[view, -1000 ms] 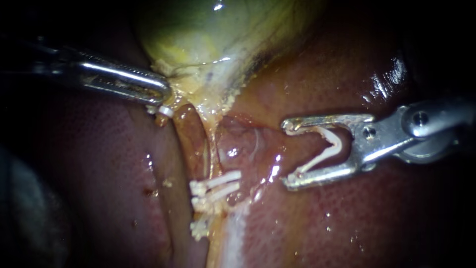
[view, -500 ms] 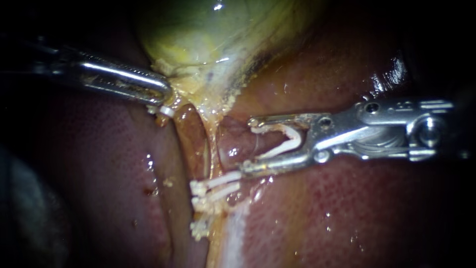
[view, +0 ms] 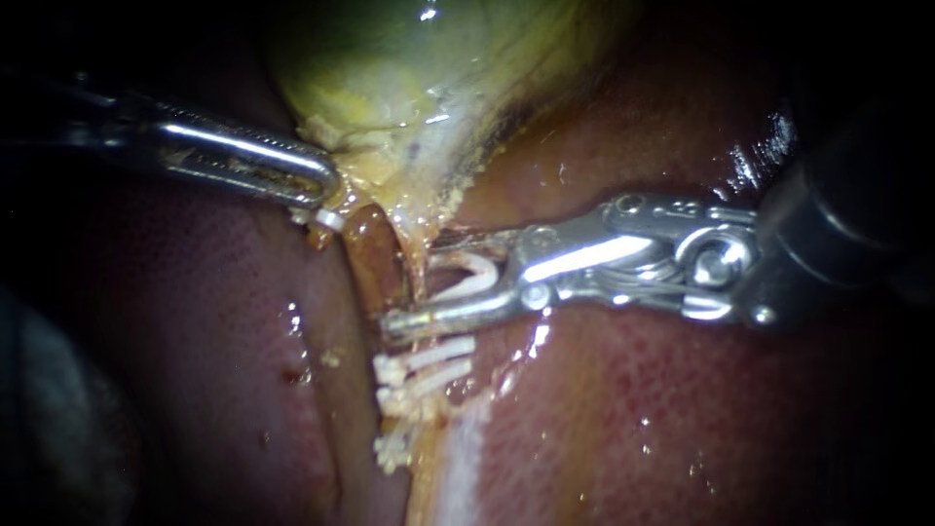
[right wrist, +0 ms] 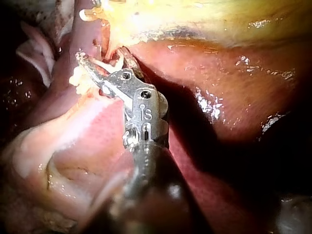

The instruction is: Clipping third clip right tube

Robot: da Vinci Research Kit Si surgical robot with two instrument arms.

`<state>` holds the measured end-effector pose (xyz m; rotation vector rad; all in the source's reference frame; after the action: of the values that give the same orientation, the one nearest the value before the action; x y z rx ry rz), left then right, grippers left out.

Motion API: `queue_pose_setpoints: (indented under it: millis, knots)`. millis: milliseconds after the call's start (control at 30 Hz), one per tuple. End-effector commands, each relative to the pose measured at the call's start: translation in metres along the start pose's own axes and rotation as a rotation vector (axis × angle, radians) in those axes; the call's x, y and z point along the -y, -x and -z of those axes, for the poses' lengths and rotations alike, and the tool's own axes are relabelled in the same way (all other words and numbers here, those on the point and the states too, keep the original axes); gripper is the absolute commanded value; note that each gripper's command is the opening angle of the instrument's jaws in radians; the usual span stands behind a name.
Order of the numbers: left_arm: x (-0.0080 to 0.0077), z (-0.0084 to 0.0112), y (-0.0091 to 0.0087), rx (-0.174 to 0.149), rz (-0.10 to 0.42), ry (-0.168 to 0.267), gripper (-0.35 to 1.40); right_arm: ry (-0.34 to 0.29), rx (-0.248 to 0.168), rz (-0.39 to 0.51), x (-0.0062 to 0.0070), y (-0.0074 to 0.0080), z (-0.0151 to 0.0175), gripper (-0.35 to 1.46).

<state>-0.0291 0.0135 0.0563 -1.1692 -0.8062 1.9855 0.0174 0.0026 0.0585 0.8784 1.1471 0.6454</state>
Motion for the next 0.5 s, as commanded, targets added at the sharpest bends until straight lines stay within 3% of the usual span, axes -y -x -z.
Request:
queue_pose_setpoints:
  millis: [33, 333, 500]
  knots:
    - [0.0, 0.0, 0.0, 0.0, 0.0, 0.0, -0.35, -0.007, -0.015, -0.006, 0.0, -0.0002, -0.0003, 0.45]
    - [0.0002, -0.0001, 0.0001, 0.0, -0.001, 0.0, -0.35, -0.057, -0.092, -0.026, 0.0, -0.0008, -0.0013, 0.46]
    - [0.0002, -0.0001, 0.0001, 0.0, -0.001, 0.0, -0.35, -0.097, -0.147, -0.034, 0.0009, -0.0019, -0.001, 0.46]
